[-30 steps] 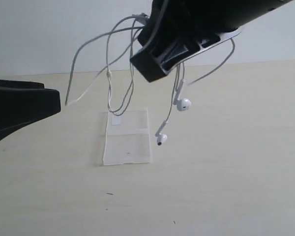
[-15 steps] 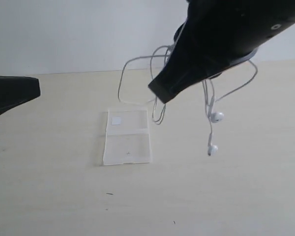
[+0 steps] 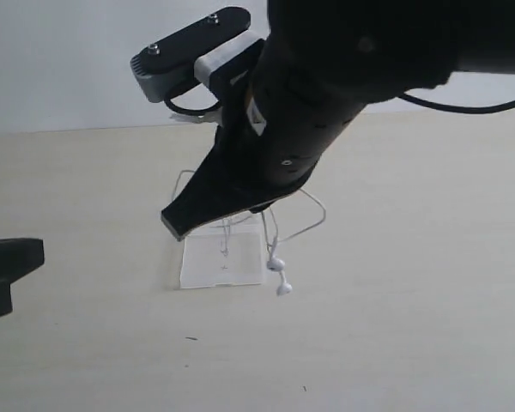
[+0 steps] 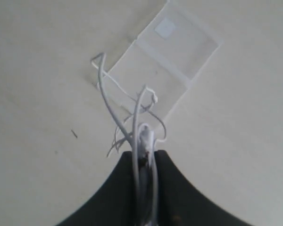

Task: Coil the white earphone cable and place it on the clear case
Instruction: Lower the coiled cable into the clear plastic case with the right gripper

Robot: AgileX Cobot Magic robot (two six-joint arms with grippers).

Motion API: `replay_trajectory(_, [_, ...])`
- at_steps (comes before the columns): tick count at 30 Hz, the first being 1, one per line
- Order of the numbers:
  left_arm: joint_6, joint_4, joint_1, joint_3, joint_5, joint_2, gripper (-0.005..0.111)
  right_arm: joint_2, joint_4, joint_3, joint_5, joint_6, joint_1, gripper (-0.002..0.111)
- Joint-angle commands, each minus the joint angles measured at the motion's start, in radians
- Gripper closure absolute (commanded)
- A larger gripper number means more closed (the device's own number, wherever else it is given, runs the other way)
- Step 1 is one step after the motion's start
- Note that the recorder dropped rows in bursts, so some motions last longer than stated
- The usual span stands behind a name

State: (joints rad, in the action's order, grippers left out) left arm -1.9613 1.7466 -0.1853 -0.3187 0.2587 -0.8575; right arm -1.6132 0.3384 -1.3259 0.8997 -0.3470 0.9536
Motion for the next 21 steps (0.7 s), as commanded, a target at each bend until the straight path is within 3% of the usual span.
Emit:
replay_trajectory(1, [-0.01, -0.002, 0.003, 0.036, -0.011, 0.007, 0.107, -0.075, 0.063, -0.051, -0.09, -0.107, -0.016, 0.108])
replay_trajectory(21, [-0.01, -0.002, 0.003, 0.066, 0.002, 0.007, 0.107, -0.367, -0.008, -0.356, -0.112, -0.202, -0.165, 0.108])
